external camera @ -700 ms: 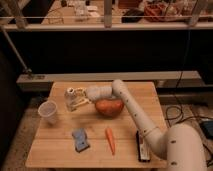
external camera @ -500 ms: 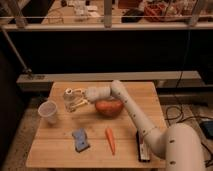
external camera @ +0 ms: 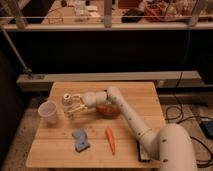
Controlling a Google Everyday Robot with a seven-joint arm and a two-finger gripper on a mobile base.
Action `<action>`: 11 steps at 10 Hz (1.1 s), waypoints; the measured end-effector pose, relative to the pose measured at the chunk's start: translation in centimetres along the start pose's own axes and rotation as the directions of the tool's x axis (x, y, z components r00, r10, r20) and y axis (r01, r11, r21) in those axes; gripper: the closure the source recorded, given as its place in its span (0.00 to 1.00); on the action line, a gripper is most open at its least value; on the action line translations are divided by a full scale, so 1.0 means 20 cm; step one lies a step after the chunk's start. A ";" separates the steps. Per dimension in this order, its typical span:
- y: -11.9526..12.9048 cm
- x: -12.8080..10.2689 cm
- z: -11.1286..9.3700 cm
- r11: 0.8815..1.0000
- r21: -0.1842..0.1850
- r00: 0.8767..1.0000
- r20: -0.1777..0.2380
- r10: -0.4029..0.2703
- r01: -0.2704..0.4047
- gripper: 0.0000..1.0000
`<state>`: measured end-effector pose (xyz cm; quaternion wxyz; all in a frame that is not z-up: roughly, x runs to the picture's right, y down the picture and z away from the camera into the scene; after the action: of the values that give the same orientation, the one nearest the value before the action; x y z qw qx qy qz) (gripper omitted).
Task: Stand the bottle upright
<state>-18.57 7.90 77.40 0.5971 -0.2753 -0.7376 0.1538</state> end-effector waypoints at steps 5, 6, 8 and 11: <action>0.00 0.07 -0.06 1.000 0.010 0.999 -0.031 0.028 -0.028 1.00; 0.01 0.08 -0.07 0.999 0.009 0.999 -0.029 0.034 -0.033 1.00; 0.00 0.09 -0.08 0.999 0.011 0.999 -0.026 0.041 -0.041 1.00; -0.02 0.12 -0.08 0.999 -0.006 0.998 -0.034 0.046 -0.047 1.00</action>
<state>-17.42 8.86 79.93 0.6047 -0.2971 -0.7213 0.1605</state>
